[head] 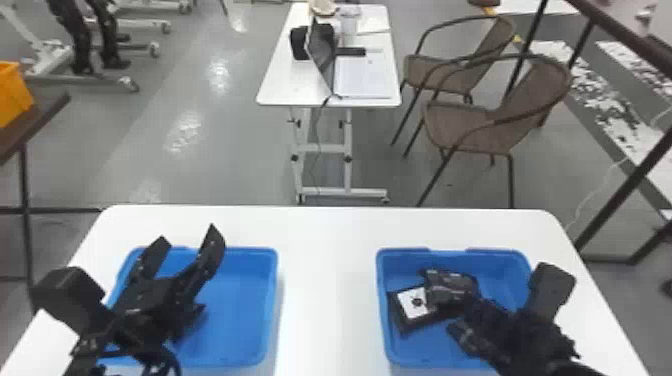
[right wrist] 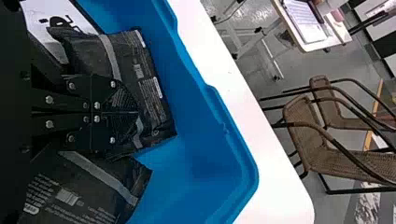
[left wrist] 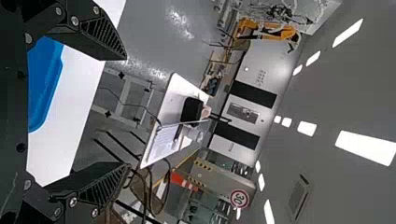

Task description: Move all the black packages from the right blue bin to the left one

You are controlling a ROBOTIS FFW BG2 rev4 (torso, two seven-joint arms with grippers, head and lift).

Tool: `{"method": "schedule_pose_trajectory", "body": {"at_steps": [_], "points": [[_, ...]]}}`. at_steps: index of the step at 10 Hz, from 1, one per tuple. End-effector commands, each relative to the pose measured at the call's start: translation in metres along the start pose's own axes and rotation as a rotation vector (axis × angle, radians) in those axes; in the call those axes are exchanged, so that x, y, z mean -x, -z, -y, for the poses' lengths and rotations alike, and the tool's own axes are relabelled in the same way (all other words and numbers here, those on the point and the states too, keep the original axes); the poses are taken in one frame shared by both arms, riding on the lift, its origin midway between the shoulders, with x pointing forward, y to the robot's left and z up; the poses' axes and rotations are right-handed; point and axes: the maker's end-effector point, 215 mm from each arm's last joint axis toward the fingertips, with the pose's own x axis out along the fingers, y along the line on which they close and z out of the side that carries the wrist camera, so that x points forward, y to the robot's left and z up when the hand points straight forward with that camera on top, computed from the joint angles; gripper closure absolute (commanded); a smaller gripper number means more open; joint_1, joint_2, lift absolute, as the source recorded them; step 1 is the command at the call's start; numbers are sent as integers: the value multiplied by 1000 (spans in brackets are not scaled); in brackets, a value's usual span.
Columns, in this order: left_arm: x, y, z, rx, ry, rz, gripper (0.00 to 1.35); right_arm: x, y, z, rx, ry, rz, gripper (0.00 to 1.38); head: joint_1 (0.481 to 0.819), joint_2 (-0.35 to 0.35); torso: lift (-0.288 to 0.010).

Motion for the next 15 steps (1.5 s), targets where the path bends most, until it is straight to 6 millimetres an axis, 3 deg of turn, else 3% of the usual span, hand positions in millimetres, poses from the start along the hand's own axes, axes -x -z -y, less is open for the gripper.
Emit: {"method": "schedule_pose_trajectory", "body": {"at_steps": [1, 2, 3, 5, 9, 15], "points": [[0, 0, 1, 2, 1, 1, 229, 13, -5, -7, 49, -1, 22, 857, 695, 1, -40], [0, 0, 2, 2, 3, 0, 229, 23, -13, -17, 65, -15, 49, 325, 695, 1, -40], [0, 0, 2, 2, 3, 0, 229, 31, -17, -25, 75, -28, 59, 7, 695, 5, -40], [0, 0, 2, 4, 3, 0, 229, 37, -16, -25, 111, -19, 42, 170, 695, 14, -40], [-1, -1, 1, 2, 2, 2, 229, 36, -14, -19, 165, -18, 8, 180, 695, 15, -40], [-3, -3, 3, 0, 7, 6, 229, -4, -12, -20, 269, -45, -55, 248, 695, 15, -40]]}}
